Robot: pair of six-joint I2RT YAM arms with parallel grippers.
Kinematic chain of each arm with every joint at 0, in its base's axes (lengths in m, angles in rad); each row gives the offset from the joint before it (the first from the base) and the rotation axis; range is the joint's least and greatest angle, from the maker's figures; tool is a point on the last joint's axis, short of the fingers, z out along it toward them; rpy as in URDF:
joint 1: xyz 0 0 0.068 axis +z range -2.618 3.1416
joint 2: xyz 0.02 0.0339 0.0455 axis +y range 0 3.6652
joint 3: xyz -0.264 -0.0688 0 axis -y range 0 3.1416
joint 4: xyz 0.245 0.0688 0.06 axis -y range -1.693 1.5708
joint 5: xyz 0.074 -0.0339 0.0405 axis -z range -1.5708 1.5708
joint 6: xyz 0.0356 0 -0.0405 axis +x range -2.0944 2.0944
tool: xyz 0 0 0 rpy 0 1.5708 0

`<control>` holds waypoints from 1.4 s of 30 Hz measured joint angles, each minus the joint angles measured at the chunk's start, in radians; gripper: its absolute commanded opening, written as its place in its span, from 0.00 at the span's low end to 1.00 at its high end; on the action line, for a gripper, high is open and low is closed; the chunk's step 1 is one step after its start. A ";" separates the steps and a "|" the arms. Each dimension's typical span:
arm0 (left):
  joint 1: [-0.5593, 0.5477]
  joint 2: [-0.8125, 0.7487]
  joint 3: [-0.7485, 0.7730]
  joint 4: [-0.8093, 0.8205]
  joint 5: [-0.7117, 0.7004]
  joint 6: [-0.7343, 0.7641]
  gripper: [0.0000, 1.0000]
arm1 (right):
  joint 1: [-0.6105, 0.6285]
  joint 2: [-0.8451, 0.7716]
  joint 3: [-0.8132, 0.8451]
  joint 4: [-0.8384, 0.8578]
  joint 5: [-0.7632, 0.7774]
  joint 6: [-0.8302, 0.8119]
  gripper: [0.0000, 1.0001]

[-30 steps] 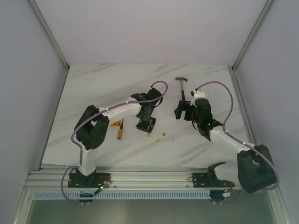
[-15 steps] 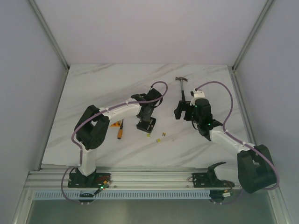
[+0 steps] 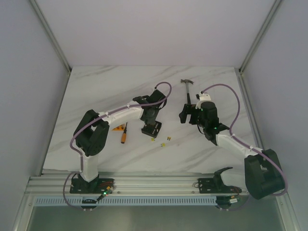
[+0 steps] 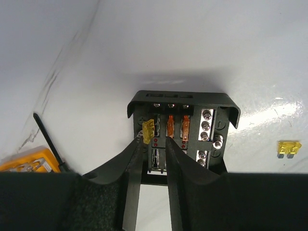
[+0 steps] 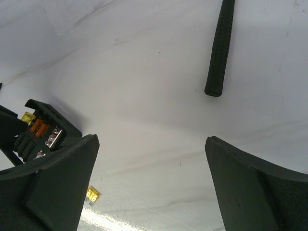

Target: Snap on the fuse box

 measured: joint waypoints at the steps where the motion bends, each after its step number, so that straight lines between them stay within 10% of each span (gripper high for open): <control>1: 0.000 0.000 0.000 0.000 0.003 -0.003 0.33 | 0.000 0.000 0.000 0.000 0.000 0.000 1.00; 16: 0.098 -0.037 -0.049 0.051 0.111 -0.079 0.34 | 0.000 0.000 0.000 0.006 -0.053 0.013 0.97; 42: 0.288 -0.322 -0.626 0.495 0.549 -0.413 0.34 | 0.177 0.262 0.064 0.072 -0.343 0.241 0.81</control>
